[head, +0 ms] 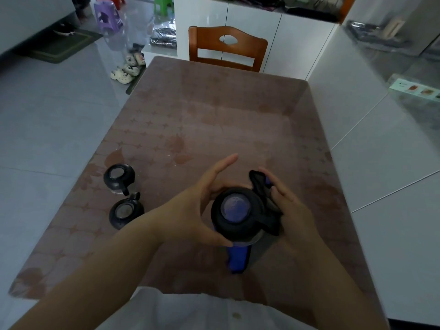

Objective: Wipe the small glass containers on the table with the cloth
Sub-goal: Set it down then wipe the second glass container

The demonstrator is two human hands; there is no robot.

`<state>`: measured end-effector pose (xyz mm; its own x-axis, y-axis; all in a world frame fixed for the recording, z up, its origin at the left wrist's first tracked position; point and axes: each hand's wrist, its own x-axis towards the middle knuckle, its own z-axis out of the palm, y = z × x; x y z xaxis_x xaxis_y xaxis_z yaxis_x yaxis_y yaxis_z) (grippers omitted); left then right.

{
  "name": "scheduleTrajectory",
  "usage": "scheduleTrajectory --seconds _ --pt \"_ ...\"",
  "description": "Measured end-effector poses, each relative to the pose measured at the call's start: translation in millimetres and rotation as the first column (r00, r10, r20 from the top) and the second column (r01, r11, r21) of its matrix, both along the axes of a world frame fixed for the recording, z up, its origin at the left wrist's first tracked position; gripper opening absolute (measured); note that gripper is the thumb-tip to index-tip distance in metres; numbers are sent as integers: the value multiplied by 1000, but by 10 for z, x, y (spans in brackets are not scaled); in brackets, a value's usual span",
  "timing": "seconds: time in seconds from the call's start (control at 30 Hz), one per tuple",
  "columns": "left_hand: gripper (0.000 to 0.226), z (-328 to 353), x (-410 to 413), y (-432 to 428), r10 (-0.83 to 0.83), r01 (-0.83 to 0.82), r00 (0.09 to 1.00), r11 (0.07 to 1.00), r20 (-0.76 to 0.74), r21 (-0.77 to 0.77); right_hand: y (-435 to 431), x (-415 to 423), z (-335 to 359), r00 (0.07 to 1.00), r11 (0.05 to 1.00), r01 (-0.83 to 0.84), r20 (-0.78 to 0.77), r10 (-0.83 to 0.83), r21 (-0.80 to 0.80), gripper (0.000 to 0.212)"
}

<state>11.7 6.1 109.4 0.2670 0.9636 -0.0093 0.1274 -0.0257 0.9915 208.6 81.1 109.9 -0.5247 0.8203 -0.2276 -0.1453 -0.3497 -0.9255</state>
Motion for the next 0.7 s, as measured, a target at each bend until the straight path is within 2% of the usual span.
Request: scheduleTrajectory --seconds 0.03,0.1,0.17,0.23,0.33,0.47,0.57,0.63,0.7 --pt "125 -3 -10 8 6 -6 1000 1000 -4 -1 7 39 18 999 1000 20 -43 -19 4 34" --pt "128 -9 -30 19 19 -19 1000 1000 2 -6 -15 50 77 993 997 -64 -97 68 42 35" --pt "130 -16 -32 25 22 -22 1000 1000 5 -9 -82 11 102 973 969 -228 -9 230 99 31" --pt "131 -21 -21 25 19 -19 1000 1000 9 -9 -141 -35 100 960 950 -278 84 268 144 30" --pt "130 -22 -19 24 7 -7 1000 1000 8 -16 -162 -58 143 970 957 -235 103 220 172 29" --pt "128 -64 -27 11 -11 11 1000 1000 -16 -24 -127 -74 96 986 987 -161 37 161 3 35" --pt "123 -98 9 -7 58 -58 998 998 14 -12 -130 -25 -12 993 997 -79 87 76 26 37" --pt "122 -108 6 -3 127 -126 990 992 60 -19 -178 8 -61 999 999 -40 29 40 9 31" --pt "122 -107 -17 12 151 -147 983 988 101 -48 -228 24 -77 996 997 -73 -56 73 -6 46"
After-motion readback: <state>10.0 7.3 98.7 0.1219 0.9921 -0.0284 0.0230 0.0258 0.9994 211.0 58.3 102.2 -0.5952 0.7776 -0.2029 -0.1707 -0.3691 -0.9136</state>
